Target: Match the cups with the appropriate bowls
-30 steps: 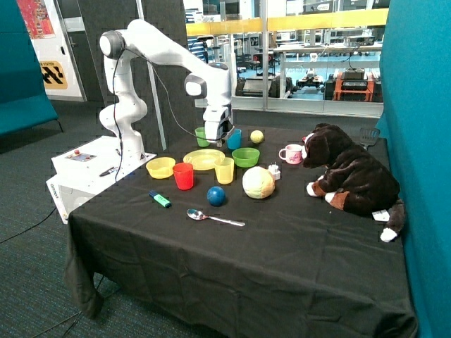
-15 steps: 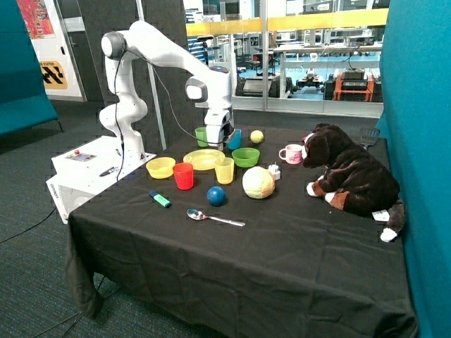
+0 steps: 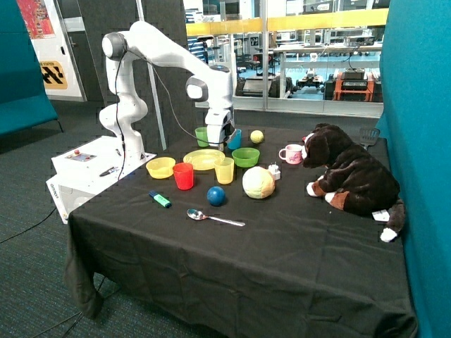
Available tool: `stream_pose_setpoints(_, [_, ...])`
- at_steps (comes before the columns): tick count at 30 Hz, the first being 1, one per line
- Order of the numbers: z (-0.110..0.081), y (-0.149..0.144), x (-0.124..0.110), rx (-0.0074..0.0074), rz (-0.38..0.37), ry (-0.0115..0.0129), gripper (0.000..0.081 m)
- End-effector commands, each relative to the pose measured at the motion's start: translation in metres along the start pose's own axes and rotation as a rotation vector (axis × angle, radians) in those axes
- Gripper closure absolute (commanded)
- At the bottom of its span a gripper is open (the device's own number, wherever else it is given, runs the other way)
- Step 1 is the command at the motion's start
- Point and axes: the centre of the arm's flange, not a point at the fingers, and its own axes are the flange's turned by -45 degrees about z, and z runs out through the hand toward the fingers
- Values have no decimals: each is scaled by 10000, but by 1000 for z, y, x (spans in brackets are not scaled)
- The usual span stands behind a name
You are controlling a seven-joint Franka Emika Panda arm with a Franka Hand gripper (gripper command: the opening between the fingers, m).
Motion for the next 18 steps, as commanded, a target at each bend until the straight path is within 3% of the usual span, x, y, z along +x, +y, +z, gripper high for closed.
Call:
stream_pose_setpoints(1, [2,11,-4,14,74,-45,528])
stream_pose_setpoints(18, [24,20,-2,14,-102,-45,533])
